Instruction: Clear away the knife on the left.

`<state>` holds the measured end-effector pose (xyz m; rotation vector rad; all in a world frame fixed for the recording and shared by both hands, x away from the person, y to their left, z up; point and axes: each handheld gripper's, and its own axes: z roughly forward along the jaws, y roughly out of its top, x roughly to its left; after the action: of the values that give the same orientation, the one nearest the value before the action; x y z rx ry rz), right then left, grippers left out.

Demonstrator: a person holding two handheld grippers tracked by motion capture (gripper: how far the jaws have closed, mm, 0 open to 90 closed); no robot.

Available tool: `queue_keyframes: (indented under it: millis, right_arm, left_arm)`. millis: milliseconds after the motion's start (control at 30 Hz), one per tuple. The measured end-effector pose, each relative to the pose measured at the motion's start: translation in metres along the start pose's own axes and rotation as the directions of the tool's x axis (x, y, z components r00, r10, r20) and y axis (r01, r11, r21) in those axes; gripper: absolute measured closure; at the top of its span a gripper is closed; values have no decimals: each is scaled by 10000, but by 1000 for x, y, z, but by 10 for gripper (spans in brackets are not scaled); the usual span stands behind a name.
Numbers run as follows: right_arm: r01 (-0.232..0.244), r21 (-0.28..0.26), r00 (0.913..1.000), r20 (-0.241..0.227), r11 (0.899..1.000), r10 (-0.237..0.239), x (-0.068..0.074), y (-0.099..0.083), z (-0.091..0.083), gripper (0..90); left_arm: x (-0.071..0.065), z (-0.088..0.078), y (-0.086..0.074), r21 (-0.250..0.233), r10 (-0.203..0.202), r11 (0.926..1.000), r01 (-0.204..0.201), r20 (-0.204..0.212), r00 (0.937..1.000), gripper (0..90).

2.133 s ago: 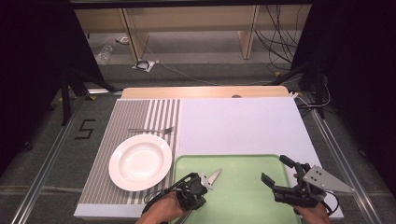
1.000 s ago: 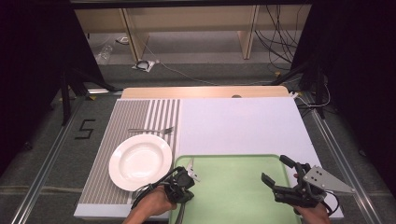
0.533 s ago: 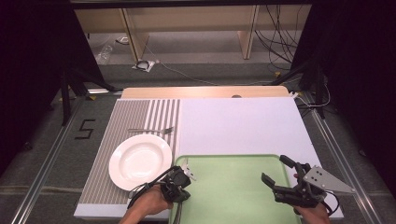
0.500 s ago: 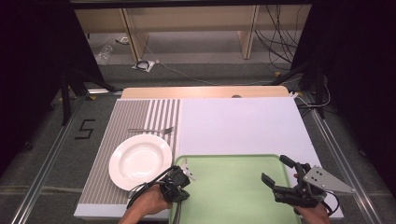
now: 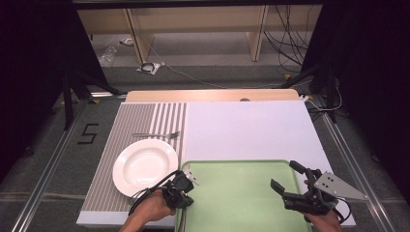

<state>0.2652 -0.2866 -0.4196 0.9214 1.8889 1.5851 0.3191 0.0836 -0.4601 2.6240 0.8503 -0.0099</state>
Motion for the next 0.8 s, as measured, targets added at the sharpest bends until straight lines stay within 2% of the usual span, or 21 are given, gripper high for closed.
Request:
queue_keyframes:
  millis: [167, 200, 267, 300, 333, 367, 433, 467, 600, 667, 700, 733, 800]
  right_arm:
    - [2, -38, 10000, -12, 10000, -2, 0, 0, 0, 129]
    - [-3, -36, 10000, -11, 10000, 3, 0, 0, 0, 130]
    - [0, -19, 10000, -7, 10000, 0, 0, 0, 0, 129]
    - [5, -21, 10000, -7, 10000, -5, 0, 0, 0, 130]
    - [6, -28, 10000, -11, 10000, -6, 0, 0, 0, 130]
    - [-3, -19, 10000, -16, 10000, 3, 0, 0, 0, 129]
    - [-14, -52, 10000, -30, 10000, 14, 0, 0, 0, 129]
    - [-18, -51, 10000, -33, 10000, 18, 0, 0, 0, 129]
    - [-9, -66, 10000, -52, 10000, 9, 0, 0, 0, 129]
    - [-30, 4, 10000, -21, 10000, 30, -1, 0, -1, 129]
    - [-30, 4, 10000, -21, 10000, 30, -1, 0, -1, 129]
    - [-36, -27, 10000, -37, 10000, 36, -1, -1, 0, 129]
    - [-24, -39, 10000, -31, 10000, 24, -1, -1, 0, 129]
  left_arm:
    - [3, -5, 1, -567, -170, 9982, 174, 81, 9998, 759]
    - [4, -8, 2, -854, -254, 9960, 266, 144, 9996, 717]
    - [4, -10, 3, -988, -261, 9947, 281, 210, 9994, 631]
    - [5, -12, 3, -1081, -259, 9937, 285, 250, 9994, 631]
    - [5, -14, 4, -1180, -281, 9925, 306, 232, 9993, 590]
    - [5, -17, 5, -1364, -279, 9902, 286, 72, 9996, 509]
    - [5, -19, 5, -1500, -319, 9882, 314, -12, 9995, 447]
    - [7, -23, 6, -1682, -483, 9847, 453, -136, 9987, 422]
    - [10, -29, 7, -1971, -614, 9789, 541, -314, 9976, 363]
    - [14, -36, 7, -2297, -773, 9711, 652, -441, 9960, 322]
    - [14, -36, 7, -2297, -773, 9711, 652, -441, 9960, 310]
    - [17, -41, 8, -2515, -849, 9654, 694, -513, 9951, 303]
    - [18, -43, 8, -2609, -878, 9628, 710, -536, 9947, 283]
